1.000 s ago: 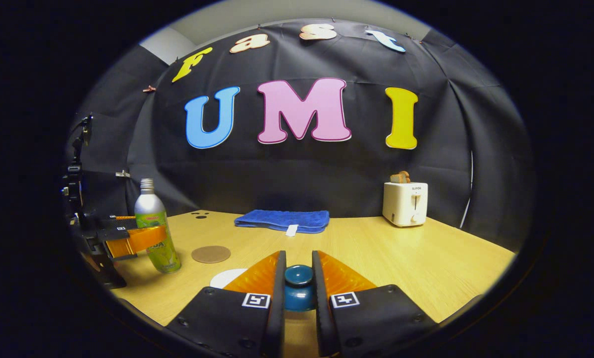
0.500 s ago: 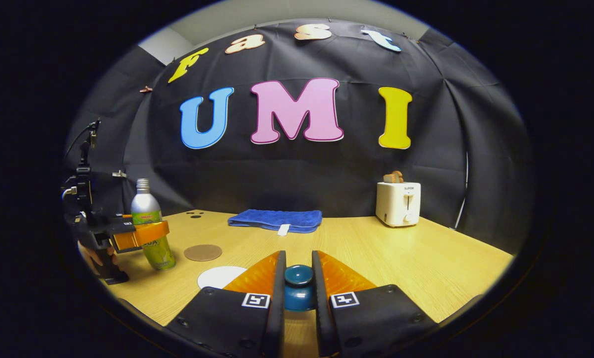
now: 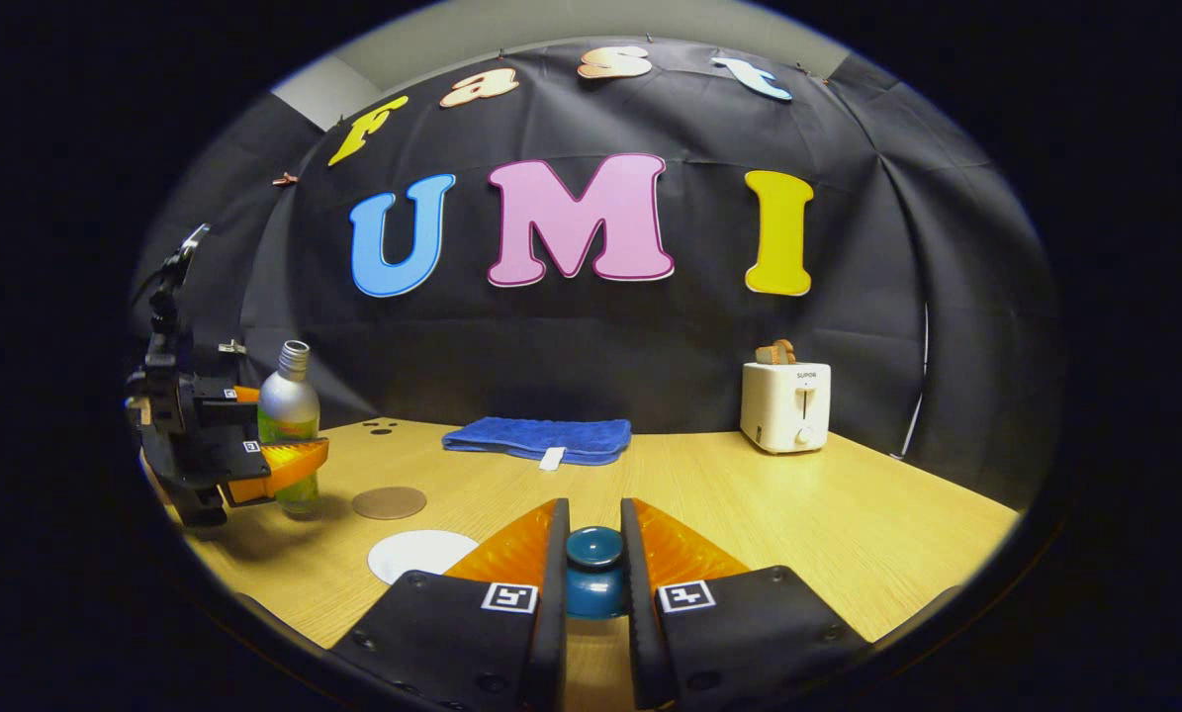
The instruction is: Open the teacup lid with one hand, grasp the water bottle and pour water into the teacup with the other hand; after pouring, place the water bottle on the coaster and then close the teacup lid.
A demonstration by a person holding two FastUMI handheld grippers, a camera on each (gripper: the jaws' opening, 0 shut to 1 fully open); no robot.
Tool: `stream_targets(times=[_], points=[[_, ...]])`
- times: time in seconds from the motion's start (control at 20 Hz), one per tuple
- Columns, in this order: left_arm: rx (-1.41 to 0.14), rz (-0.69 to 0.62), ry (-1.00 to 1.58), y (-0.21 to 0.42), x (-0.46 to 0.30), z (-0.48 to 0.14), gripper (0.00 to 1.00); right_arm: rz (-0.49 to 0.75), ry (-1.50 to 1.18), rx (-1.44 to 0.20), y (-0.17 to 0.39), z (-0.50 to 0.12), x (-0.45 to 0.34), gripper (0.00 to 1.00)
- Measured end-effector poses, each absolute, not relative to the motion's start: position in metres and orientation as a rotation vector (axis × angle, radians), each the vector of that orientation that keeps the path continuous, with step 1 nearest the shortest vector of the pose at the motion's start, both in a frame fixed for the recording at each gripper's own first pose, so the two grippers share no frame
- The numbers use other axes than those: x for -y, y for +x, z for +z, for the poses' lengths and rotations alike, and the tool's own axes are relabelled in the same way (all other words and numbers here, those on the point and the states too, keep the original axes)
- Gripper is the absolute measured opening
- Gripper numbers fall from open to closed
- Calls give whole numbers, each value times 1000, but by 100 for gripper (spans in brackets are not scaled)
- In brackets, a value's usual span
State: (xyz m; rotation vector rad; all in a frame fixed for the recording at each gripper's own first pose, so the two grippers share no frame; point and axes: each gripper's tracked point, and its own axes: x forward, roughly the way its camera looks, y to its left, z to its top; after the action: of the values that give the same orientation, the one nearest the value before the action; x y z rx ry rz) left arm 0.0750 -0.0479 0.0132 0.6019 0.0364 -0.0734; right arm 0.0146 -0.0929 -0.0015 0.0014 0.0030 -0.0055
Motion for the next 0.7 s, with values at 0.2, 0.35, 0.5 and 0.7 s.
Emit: stream_targets(times=[0.2,0.35,0.5,0.7], points=[[-41,-116,894,81,66,10,79,-13,1,-3,15,-1,103,30],[-37,-160,1062,80,80,5,79,-17,1,-3,14,-1,110,30],[-44,-191,1247,79,89,0,79,-21,2,-3,13,-1,115,30],[-39,-231,1466,80,101,-4,79,-11,2,-3,12,0,116,30]])
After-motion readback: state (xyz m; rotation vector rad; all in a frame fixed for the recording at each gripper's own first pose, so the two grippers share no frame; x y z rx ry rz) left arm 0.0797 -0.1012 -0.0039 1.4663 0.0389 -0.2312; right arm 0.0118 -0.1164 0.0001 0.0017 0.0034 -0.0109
